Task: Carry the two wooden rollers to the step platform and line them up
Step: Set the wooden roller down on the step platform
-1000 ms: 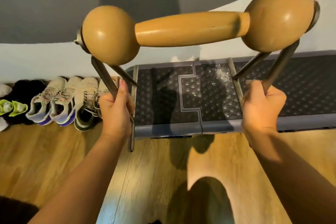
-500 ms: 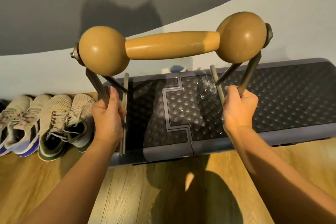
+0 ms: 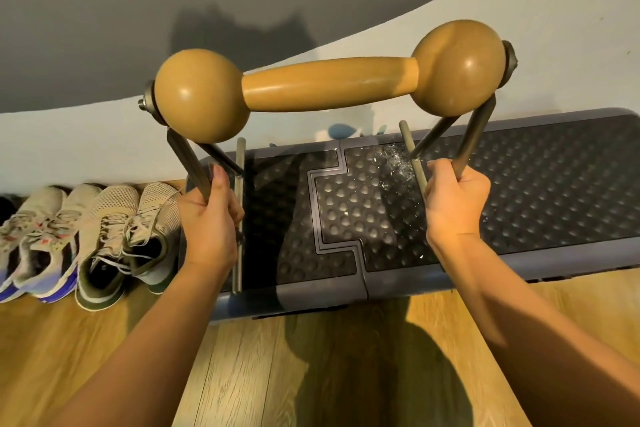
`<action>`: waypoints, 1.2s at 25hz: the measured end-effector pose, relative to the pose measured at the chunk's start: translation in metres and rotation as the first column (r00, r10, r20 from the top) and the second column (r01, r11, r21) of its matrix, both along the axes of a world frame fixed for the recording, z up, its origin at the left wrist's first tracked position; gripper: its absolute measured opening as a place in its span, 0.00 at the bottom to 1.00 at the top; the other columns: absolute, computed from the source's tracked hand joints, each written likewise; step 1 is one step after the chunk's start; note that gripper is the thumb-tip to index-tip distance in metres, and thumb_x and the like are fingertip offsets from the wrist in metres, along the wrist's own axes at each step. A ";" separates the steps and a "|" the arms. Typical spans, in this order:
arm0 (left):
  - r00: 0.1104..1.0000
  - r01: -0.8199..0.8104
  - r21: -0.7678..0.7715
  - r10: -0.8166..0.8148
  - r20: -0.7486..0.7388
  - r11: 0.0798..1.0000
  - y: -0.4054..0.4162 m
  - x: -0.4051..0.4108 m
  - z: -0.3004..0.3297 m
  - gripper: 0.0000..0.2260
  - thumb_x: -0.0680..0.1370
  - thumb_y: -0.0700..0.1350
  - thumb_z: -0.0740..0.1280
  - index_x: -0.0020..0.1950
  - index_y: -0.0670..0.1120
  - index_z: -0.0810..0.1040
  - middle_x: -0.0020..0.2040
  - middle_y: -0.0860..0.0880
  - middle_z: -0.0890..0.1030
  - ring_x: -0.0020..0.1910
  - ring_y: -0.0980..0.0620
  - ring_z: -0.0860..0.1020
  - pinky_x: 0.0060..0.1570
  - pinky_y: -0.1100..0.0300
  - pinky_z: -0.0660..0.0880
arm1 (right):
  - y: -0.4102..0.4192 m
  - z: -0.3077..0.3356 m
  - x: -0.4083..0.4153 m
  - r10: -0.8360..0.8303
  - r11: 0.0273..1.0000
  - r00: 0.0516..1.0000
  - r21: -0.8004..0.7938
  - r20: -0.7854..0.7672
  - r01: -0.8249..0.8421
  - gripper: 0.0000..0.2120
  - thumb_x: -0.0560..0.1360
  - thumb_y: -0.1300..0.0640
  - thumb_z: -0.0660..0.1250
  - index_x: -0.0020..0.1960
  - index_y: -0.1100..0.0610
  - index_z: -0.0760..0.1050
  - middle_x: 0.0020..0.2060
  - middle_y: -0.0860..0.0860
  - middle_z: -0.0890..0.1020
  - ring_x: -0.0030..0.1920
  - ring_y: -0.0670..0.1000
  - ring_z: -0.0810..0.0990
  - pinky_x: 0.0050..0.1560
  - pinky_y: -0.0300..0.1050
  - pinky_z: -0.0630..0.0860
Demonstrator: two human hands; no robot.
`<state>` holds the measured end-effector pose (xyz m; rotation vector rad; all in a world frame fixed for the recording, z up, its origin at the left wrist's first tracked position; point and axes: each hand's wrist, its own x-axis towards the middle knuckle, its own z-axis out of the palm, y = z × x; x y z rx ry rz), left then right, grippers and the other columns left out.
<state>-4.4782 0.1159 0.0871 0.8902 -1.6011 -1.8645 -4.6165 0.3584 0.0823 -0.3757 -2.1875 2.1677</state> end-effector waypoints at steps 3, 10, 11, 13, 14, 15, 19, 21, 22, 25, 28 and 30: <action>1.000 -0.002 0.000 0.002 0.004 1.000 0.007 0.004 -0.005 0.27 0.85 0.51 0.59 0.25 0.53 0.69 0.23 0.56 0.64 0.25 0.54 0.59 0.33 0.50 0.54 | 0.005 -0.007 0.000 0.009 1.000 1.000 0.007 0.020 -0.009 0.19 0.76 0.61 0.66 0.35 0.75 0.67 0.31 0.58 0.67 0.32 0.55 0.62 0.30 0.38 0.65; 0.998 -0.017 0.003 0.017 0.064 1.000 0.012 0.006 -0.015 0.25 0.83 0.54 0.61 0.25 0.55 0.71 0.24 0.56 0.64 0.26 0.54 0.60 0.33 0.50 0.55 | 0.015 -0.023 0.003 0.093 0.995 0.993 -0.039 0.079 -0.090 0.19 0.70 0.54 0.66 0.32 0.68 0.64 0.28 0.58 0.63 0.28 0.52 0.59 0.30 0.50 0.56; 0.996 -0.025 0.002 0.024 0.087 1.000 0.012 0.006 -0.015 0.25 0.84 0.53 0.60 0.25 0.55 0.72 0.24 0.56 0.65 0.26 0.55 0.60 0.33 0.51 0.56 | 0.015 -0.023 0.003 0.110 0.994 0.990 -0.028 0.093 -0.108 0.17 0.70 0.54 0.65 0.33 0.66 0.66 0.28 0.58 0.62 0.28 0.52 0.60 0.31 0.51 0.56; 0.991 -0.023 -0.013 0.024 0.133 1.000 0.015 0.003 -0.013 0.27 0.85 0.50 0.59 0.25 0.55 0.73 0.24 0.57 0.65 0.26 0.55 0.62 0.33 0.53 0.58 | 0.017 -0.021 0.002 0.132 0.991 0.982 -0.012 0.132 -0.132 0.16 0.70 0.52 0.65 0.35 0.65 0.69 0.29 0.58 0.63 0.30 0.55 0.60 0.32 0.54 0.56; 0.989 -0.023 -0.030 0.028 0.147 0.999 0.016 0.004 -0.013 0.27 0.85 0.49 0.59 0.25 0.55 0.73 0.23 0.57 0.66 0.26 0.55 0.62 0.32 0.53 0.58 | 0.017 -0.020 0.002 0.131 0.991 0.981 0.001 0.145 -0.132 0.15 0.71 0.51 0.66 0.36 0.64 0.71 0.31 0.58 0.65 0.32 0.57 0.61 0.33 0.54 0.57; 0.985 -0.025 -0.043 0.032 0.169 0.999 0.017 0.004 -0.011 0.26 0.85 0.50 0.60 0.25 0.55 0.73 0.23 0.57 0.66 0.25 0.55 0.62 0.32 0.53 0.58 | 0.017 -0.020 0.003 0.125 0.991 0.980 0.021 0.156 -0.130 0.15 0.72 0.51 0.67 0.38 0.62 0.71 0.31 0.58 0.65 0.33 0.57 0.62 0.34 0.53 0.59; 0.933 0.050 -0.007 -0.044 0.358 0.999 0.015 0.013 -0.006 0.20 0.81 0.62 0.63 0.35 0.51 0.73 0.32 0.47 0.72 0.32 0.51 0.72 0.38 0.53 0.72 | 0.023 -0.011 0.023 0.175 0.975 0.964 0.103 0.200 -0.198 0.10 0.81 0.48 0.67 0.48 0.56 0.74 0.36 0.51 0.74 0.34 0.49 0.72 0.38 0.47 0.71; 0.878 0.057 0.059 -0.078 0.472 0.997 0.023 0.020 -0.002 0.18 0.78 0.62 0.68 0.51 0.48 0.78 0.46 0.43 0.81 0.48 0.49 0.81 0.57 0.49 0.79 | 0.025 -0.003 0.038 0.137 0.967 0.934 0.158 0.330 -0.198 0.19 0.81 0.48 0.67 0.69 0.52 0.73 0.54 0.49 0.82 0.51 0.48 0.81 0.54 0.46 0.77; 0.864 0.051 0.081 -0.084 0.496 0.995 0.030 0.026 0.005 0.18 0.78 0.59 0.69 0.61 0.48 0.76 0.54 0.46 0.82 0.55 0.50 0.80 0.60 0.53 0.78 | 0.024 0.005 0.049 0.117 0.965 0.907 0.171 0.405 -0.201 0.27 0.81 0.48 0.67 0.78 0.52 0.65 0.65 0.51 0.79 0.62 0.50 0.79 0.63 0.49 0.76; 0.796 0.044 0.124 -0.109 0.596 0.991 0.055 0.046 0.046 0.26 0.81 0.50 0.69 0.77 0.49 0.63 0.69 0.48 0.76 0.66 0.50 0.76 0.63 0.59 0.73 | 0.015 0.047 0.079 0.156 0.931 0.794 0.182 0.587 -0.317 0.31 0.82 0.54 0.65 0.82 0.55 0.59 0.72 0.53 0.74 0.67 0.54 0.75 0.64 0.48 0.71; 0.719 0.141 0.178 -0.225 0.658 0.974 0.077 0.066 0.081 0.22 0.84 0.49 0.65 0.76 0.46 0.68 0.72 0.46 0.75 0.66 0.50 0.74 0.62 0.58 0.71 | 0.006 0.087 0.097 0.469 0.742 0.623 0.104 0.626 -0.663 0.24 0.83 0.55 0.64 0.78 0.54 0.68 0.67 0.51 0.77 0.60 0.49 0.77 0.57 0.43 0.73; 0.748 0.249 0.044 -0.221 0.626 0.967 0.075 0.082 0.128 0.16 0.85 0.48 0.63 0.72 0.47 0.74 0.66 0.49 0.79 0.62 0.53 0.77 0.56 0.63 0.71 | -0.009 0.135 0.103 0.658 0.537 0.518 0.142 0.546 -0.831 0.20 0.83 0.55 0.64 0.75 0.51 0.73 0.63 0.49 0.80 0.59 0.46 0.79 0.56 0.42 0.76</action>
